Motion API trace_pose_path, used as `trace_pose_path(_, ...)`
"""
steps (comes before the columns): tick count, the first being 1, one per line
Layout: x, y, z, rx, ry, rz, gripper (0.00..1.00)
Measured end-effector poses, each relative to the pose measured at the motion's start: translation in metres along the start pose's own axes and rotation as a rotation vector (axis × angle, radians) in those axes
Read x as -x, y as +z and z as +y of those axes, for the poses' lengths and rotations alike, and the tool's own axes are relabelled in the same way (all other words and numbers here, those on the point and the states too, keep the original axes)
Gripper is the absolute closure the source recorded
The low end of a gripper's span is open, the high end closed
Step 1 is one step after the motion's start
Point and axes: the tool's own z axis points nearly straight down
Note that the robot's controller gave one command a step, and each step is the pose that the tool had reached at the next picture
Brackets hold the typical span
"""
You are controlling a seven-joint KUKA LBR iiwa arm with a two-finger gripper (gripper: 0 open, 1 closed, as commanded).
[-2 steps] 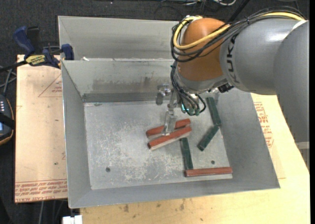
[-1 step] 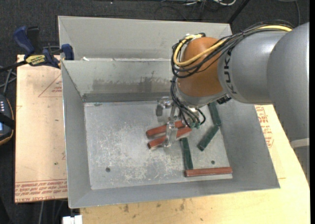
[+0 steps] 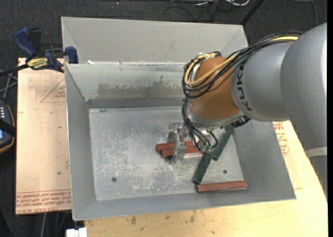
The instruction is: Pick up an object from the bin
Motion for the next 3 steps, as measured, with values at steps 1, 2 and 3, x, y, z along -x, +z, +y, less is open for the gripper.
trace_pose_path(1, 0.000, 0.000, 0.000, 0.000, 0.000, 0.000, 1.00)
trace_pose_path(2, 0.024, -0.051, 0.004, -0.001, -0.029, 0.005, 1.00)
trace_pose_path(3, -0.026, -0.185, -0.009, -0.001, -0.023, 0.000, 1.00)
